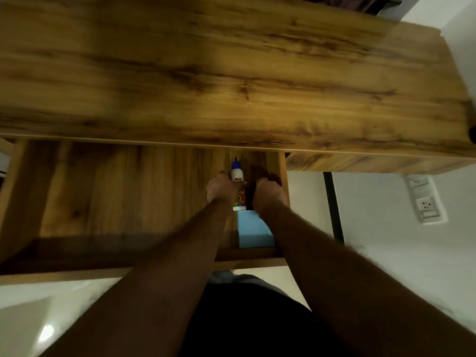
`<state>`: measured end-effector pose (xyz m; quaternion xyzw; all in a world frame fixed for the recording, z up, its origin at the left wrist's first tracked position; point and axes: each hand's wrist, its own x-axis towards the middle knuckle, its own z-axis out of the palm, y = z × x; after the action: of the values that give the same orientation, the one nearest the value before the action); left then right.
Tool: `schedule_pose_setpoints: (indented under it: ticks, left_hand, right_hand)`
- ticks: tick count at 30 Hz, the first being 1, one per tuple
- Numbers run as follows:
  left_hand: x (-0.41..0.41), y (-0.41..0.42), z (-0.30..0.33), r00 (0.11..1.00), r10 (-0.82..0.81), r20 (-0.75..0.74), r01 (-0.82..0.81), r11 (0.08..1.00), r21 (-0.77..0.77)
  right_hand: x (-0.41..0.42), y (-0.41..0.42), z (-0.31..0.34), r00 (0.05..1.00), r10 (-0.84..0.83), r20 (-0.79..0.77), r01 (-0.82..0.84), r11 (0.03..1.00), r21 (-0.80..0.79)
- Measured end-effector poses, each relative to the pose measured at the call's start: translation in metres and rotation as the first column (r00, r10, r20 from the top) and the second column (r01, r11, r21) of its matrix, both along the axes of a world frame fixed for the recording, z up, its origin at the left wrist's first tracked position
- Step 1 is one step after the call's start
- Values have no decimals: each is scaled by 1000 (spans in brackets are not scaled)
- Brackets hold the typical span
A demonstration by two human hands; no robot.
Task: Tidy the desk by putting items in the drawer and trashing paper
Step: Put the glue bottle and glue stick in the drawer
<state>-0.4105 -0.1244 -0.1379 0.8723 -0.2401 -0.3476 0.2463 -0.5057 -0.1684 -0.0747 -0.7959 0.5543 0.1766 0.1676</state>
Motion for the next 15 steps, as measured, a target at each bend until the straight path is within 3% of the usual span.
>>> schedule_pose_setpoints:
  ticks: [8, 15]
  left_hand:
    - [-5, 0, 0, 999, 13, 38, -13, 1000, -14]
    - [-8, 4, 3, 999, 28, -27, -29, 999, -29]
  right_hand:
    - [0, 0, -7, 999, -12, -30, 12, 1000, 29]
    - [-4, -1, -5, 1000, 22, -7, -22, 1000, 21]
